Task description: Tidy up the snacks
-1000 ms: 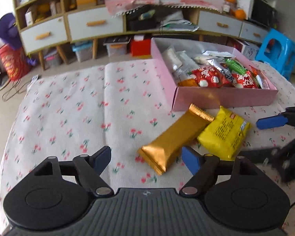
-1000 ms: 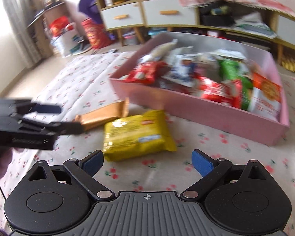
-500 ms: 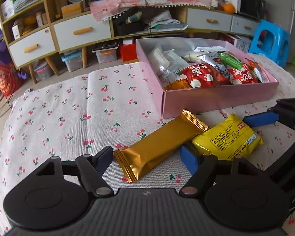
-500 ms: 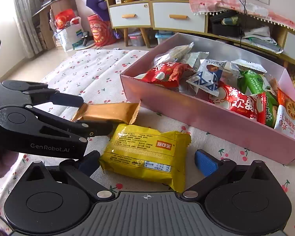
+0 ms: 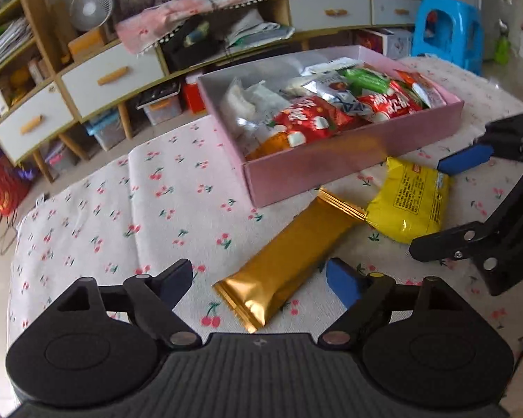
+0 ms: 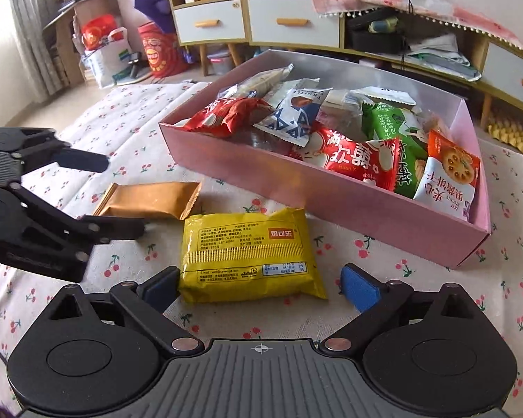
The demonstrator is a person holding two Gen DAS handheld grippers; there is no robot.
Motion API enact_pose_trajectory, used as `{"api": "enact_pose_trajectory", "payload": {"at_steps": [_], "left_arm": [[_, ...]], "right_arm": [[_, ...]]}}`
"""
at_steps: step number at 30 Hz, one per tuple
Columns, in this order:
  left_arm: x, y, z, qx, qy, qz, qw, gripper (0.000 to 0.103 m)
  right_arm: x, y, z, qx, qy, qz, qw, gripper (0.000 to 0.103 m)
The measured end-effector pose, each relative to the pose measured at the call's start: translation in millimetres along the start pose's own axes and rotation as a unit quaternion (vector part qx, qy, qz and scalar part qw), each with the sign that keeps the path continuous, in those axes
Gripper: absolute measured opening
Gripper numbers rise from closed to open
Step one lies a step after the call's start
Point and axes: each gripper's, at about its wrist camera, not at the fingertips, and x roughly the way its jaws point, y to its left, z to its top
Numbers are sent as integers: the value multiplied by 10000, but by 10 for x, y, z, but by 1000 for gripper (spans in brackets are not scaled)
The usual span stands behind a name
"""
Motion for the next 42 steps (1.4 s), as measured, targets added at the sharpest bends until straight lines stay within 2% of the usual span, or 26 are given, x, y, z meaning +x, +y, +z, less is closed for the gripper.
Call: {"api": "enact_pose_trajectory", "payload": {"at_steps": [2,5,7,8,9,10,12,16,19,25,30,32,38,42], "left_arm": [[34,-20,34,-23,-73,15,10000,83],[65,-62,85,-91,-125,-44,9999,74],[60,-99,102,-115,-137,-139,9997,59],[50,-91,103,-164,-103,-228,9996,54],[39,-88,106,-248,-45,-316,9992,46],[40,-85,112,-381,38,-319,9988,42],[34,-87,137,-594,203,-299,9976,37],[-10,-131,133,-774,384,-199,9961,29],[-53,-71,122,-1171,506,-296,9914,24],[-103,130,70,-2227,610,-701,9704,24],[-203,196,78,-2628,550,-957,9585,24],[-282,183,110,-2692,468,-1056,9561,24],[-483,159,231,-2712,112,-1131,9558,24],[-489,170,315,-2901,-14,-1121,9504,24]], "right_arm": [[11,10,8,42,-37,-22,10000,99],[37,43,18,5,-84,-88,9999,99],[44,53,18,-11,-105,-105,9999,99],[40,53,16,-27,-107,-108,9999,96],[31,50,28,-47,-117,-87,9999,88],[12,46,40,-38,-133,-57,9999,82],[-13,-1,71,156,-62,10,9999,77],[-81,-190,85,745,-3,149,9971,75],[-145,-341,85,1171,48,201,9929,75],[-303,-655,56,1962,132,261,9801,74],[-444,-861,58,2540,168,396,9662,74],[-500,-929,71,2739,161,487,9604,74],[-626,-1016,162,3107,-32,627,9484,74],[-599,-1061,256,3364,-140,651,9394,74]]}}
